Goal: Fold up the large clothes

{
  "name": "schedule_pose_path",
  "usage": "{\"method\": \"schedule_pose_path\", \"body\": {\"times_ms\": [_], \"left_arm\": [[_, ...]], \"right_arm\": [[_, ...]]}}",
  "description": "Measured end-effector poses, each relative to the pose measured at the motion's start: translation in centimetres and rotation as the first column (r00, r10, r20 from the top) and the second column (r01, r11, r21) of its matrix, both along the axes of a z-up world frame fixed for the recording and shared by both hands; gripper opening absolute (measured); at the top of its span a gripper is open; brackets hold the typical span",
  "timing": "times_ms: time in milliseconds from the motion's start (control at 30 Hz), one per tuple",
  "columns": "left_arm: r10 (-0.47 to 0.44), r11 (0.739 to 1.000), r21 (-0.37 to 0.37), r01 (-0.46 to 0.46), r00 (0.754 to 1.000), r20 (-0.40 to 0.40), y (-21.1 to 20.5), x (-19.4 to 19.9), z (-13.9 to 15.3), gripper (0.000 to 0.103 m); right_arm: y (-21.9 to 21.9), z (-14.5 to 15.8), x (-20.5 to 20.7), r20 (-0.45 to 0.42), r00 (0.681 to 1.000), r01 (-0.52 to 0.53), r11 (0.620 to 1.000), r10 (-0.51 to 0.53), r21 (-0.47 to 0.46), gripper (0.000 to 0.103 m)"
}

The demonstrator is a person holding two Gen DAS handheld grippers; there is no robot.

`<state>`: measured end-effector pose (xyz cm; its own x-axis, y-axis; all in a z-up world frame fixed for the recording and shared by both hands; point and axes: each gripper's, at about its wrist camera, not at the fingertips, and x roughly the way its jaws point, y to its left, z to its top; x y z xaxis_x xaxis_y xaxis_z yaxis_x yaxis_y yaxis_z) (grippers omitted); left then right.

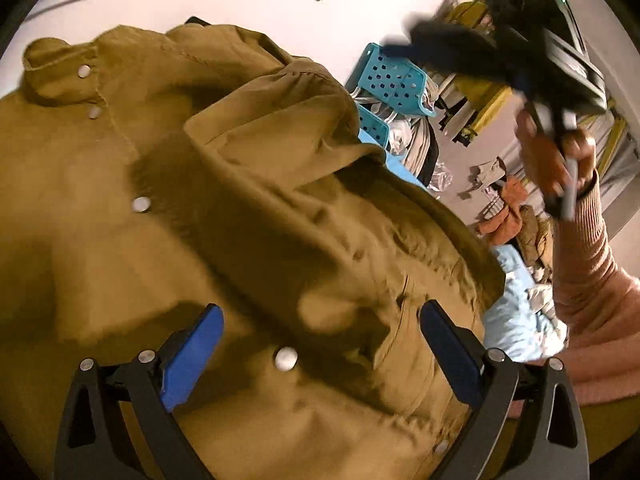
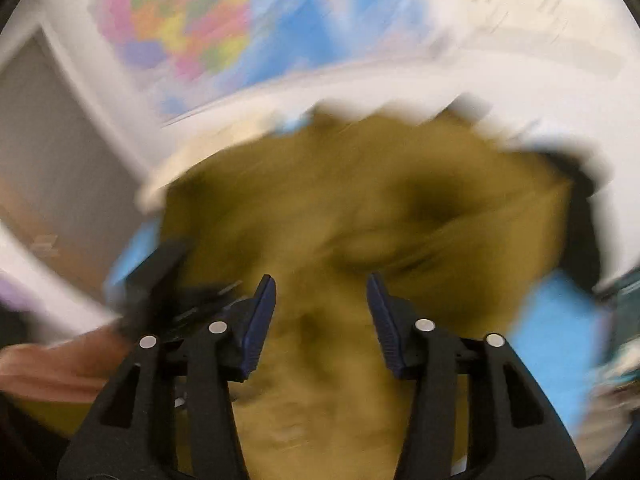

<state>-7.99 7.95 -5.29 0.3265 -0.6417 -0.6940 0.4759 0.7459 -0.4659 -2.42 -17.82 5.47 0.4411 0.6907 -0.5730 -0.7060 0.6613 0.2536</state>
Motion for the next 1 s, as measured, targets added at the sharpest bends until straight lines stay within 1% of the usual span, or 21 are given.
{"method": "schedule_pose_path", "body": {"times_ms": [33,100,133,200,267,300,367,400,500,533,567,600,633,667,700,733,767,833,900,933,1000], "left_arm": [[-0.002,1.000,-0.002,0.002,1.000,-0.008,-0.4,0.3,0.0,0.086],[-0.001,1.000,0.021,0.001,1.000,-0.008,-0.8,0.9,-0.1,0.063],[0.003,0.999,0.035,-0.003,1.000,-0.005,-1.0,0.9,0.0,0.057],[0.003,0.998,0.071,-0.003,1.000,0.007,-1.3,0.8,0.1,0.030],[0.020,0.992,0.126,-0.026,0.999,0.047,-1.0,0.7,0.5,0.015],[0.024,0.990,0.134,-0.033,0.998,0.066,-0.7,0.5,1.0,0.009],[0.053,0.978,0.191,-0.079,0.989,0.140,0.4,-0.2,2.8,0.007],[0.074,0.973,0.203,-0.114,0.978,0.195,1.6,-0.8,4.2,0.007],[0.167,0.945,0.222,-0.238,0.941,0.295,6.3,-2.0,7.6,0.007],[0.195,0.934,0.234,-0.270,0.934,0.300,7.9,-2.2,8.1,0.008],[0.212,0.917,0.267,-0.297,0.929,0.303,8.8,-2.2,8.1,0.009],[0.235,0.885,0.325,-0.333,0.923,0.306,9.5,-2.0,7.6,0.012],[0.244,0.865,0.363,-0.346,0.923,0.298,9.9,-1.8,7.0,0.014],[0.249,0.835,0.422,-0.352,0.927,0.279,10.2,-1.5,5.9,0.026],[0.267,0.807,0.466,-0.363,0.928,0.260,10.5,-1.2,4.9,0.052],[0.295,0.792,0.485,-0.371,0.928,0.229,10.7,-0.8,4.0,0.064],[0.302,0.799,0.477,-0.365,0.931,0.206,11.0,-0.6,3.4,0.069],[0.302,0.818,0.450,-0.358,0.933,0.194,11.4,-0.4,2.9,0.071],[0.311,0.807,0.458,-0.374,0.927,0.209,12.0,-0.3,2.8,0.081],[0.314,0.802,0.462,-0.379,0.925,0.214,11.9,-0.1,2.6,0.083],[0.311,0.810,0.456,-0.370,0.929,0.202,11.5,0.4,2.4,0.085]], "right_arm": [[-0.6,0.5,1.3,0.041,0.997,0.070,0.997,-0.069,-0.033,0.053],[-0.8,0.7,4.2,0.073,0.985,0.162,0.984,-0.156,-0.080,0.053],[-0.7,0.3,6.1,0.049,0.983,0.180,0.979,-0.176,-0.092,0.051],[0.0,-0.6,9.2,0.057,0.972,0.232,0.959,-0.226,-0.160,0.048],[1.1,-2.2,11.8,0.034,0.971,0.239,0.946,-0.238,-0.221,0.047],[1.8,-3.0,12.9,-0.005,0.976,0.213,0.950,-0.220,-0.231,0.044],[2.7,-3.5,13.4,-0.018,0.981,0.183,0.956,-0.192,-0.231,0.040],[2.7,-3.4,13.1,-0.014,0.987,0.153,0.968,-0.159,-0.198,0.040],[1.8,-2.6,11.5,0.002,0.995,0.098,0.988,-0.098,-0.117,0.039],[2.3,-2.4,11.4,0.004,0.996,0.086,0.991,-0.086,-0.103,0.040],[1.8,-2.3,11.0,0.005,0.997,0.073,0.994,-0.072,-0.081,0.042],[1.4,-2.4,10.6,-0.003,0.998,0.065,0.996,-0.065,-0.062,0.042],[1.3,-2.4,10.5,-0.011,0.998,0.057,0.997,-0.058,-0.056,0.042],[1.2,-2.7,10.4,-0.022,0.999,0.044,0.998,-0.046,-0.054,0.043],[1.1,-3.0,10.2,-0.017,0.999,0.049,0.996,-0.051,-0.071,0.051],[0.9,-3.3,10.1,-0.005,0.997,0.072,0.993,-0.073,-0.092,0.055],[1.1,-3.4,10.1,0.000,0.996,0.085,0.991,-0.086,-0.103,0.061],[0.4,-3.7,10.1,0.013,0.993,0.115,0.989,-0.114,-0.098,0.065],[-1.0,-3.8,10.7,0.009,0.983,0.182,0.981,-0.181,-0.074,0.079],[-1.8,-4.1,11.3,-0.010,0.978,0.208,0.977,-0.209,-0.049,0.079],[-3.0,-5.1,12.3,-0.063,0.968,0.241,0.970,-0.241,-0.012,0.079]]}}
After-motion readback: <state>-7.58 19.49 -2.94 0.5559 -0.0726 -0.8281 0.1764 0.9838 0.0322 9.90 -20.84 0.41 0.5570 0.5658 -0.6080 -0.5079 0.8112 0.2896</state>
